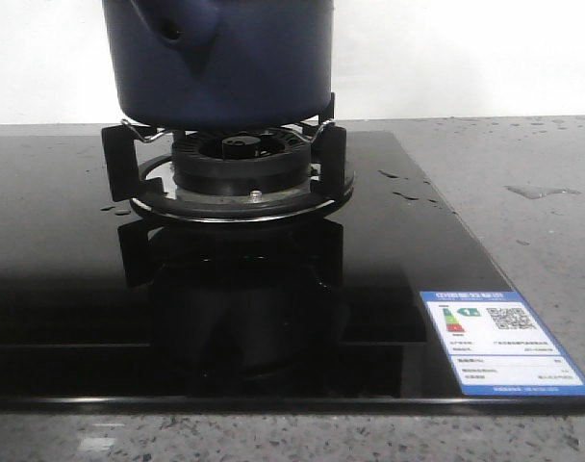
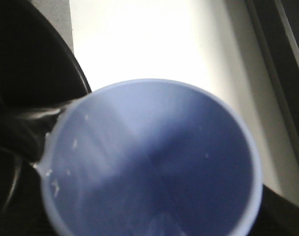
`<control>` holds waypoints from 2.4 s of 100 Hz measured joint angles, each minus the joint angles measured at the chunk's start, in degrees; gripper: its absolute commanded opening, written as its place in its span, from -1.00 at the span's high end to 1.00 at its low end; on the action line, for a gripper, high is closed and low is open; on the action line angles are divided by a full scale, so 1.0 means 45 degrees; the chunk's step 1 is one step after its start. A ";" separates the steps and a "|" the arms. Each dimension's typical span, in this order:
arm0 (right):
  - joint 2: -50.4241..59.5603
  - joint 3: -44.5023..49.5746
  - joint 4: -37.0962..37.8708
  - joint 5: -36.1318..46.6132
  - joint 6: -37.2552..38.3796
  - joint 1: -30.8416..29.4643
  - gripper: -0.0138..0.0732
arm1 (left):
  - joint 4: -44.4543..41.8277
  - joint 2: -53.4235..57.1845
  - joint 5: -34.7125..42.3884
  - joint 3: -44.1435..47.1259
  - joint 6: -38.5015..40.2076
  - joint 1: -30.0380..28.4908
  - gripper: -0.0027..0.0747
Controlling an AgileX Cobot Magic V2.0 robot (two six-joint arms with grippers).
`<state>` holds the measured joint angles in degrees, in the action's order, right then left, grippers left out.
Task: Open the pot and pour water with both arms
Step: 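Tilt the cup with the right gripper to pour water into the saucepan, then carry the empty cup back and set it on the counter, open right gripper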
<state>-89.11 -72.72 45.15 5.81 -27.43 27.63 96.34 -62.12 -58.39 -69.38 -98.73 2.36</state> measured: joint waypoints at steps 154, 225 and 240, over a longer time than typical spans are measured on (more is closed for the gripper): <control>-0.0133 -0.2674 0.7745 -0.0555 -0.0221 0.0000 0.22 | 0.0000 0.0000 -0.0183 0.0000 0.0021 0.0000 0.24; 0.0476 -0.2722 -0.2926 -0.4877 0.4372 -0.0624 0.21 | -0.0263 0.0000 -0.0204 0.0000 0.0021 0.0000 0.24; 0.1573 -0.2339 -0.5789 -0.5806 0.4498 -0.2063 0.21 | -0.0263 0.0000 -0.0204 0.0000 0.0021 0.0000 0.24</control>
<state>-82.04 -83.24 19.10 -20.31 -7.19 18.35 95.16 -62.12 -59.31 -69.38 -98.64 2.36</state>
